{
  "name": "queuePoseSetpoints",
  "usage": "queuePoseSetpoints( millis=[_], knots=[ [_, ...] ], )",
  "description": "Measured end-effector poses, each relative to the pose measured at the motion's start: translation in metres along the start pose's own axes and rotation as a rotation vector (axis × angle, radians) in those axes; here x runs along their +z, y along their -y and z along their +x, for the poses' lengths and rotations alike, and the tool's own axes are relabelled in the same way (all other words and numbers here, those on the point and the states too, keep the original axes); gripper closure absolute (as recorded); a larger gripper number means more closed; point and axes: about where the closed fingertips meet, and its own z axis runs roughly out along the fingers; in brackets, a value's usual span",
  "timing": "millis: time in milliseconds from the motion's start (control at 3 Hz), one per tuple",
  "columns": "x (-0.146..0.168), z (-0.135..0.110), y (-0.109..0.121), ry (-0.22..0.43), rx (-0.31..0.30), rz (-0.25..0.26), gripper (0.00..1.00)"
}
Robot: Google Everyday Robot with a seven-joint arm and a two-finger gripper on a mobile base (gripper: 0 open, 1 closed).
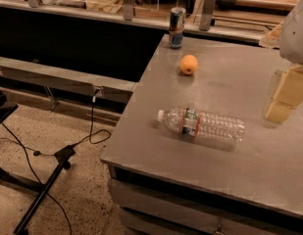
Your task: Place water bottle upright
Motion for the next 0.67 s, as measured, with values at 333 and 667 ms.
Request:
queuePoseSetpoints(
  millis=[333, 667],
  knots=[
    [0.0, 0.0, 0.0, 0.0, 0.0, 0.0, 0.0],
    [0.006, -0.021, 0.0, 0.009, -0.038, -0.008, 0.0]
  ],
)
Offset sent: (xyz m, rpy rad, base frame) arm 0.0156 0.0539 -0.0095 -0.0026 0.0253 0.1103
